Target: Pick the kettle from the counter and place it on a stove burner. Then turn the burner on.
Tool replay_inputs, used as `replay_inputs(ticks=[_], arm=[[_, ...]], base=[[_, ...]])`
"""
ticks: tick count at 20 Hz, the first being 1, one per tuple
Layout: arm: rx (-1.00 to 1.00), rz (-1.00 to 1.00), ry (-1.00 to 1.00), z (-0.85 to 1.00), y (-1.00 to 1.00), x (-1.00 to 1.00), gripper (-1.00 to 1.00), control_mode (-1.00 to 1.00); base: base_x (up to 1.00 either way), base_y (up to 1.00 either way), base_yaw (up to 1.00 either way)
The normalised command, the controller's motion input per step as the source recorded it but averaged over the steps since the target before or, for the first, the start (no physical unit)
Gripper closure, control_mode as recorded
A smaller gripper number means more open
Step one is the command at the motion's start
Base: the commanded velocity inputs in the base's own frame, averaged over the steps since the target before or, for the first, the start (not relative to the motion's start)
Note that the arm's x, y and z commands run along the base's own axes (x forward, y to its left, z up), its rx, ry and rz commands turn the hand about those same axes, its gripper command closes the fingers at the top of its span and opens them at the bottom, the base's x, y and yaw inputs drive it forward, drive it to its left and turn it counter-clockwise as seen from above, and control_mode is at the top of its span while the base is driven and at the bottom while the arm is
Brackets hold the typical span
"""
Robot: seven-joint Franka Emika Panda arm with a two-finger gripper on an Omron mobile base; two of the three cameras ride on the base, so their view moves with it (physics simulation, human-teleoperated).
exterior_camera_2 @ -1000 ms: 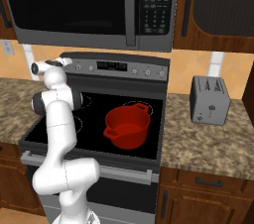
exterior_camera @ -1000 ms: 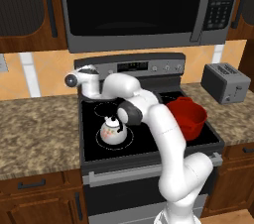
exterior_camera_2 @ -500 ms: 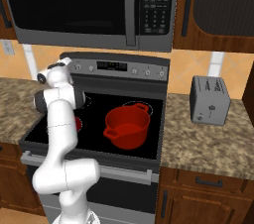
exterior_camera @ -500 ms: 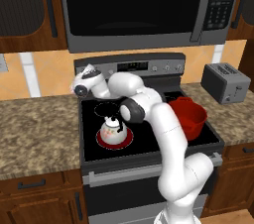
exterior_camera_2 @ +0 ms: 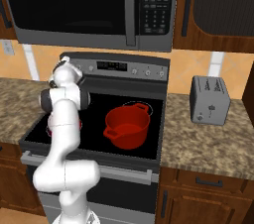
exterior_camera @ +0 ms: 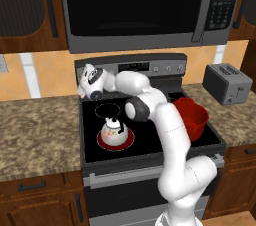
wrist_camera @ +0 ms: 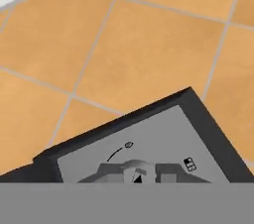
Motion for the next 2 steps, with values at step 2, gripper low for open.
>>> replay_inputs(ticks=[2], arm=[[-0.41, 0.37, -0.04, -0.06, 0.48, 0.04, 1.00, -1.00]], base=[[0.00, 0.00, 0.00]])
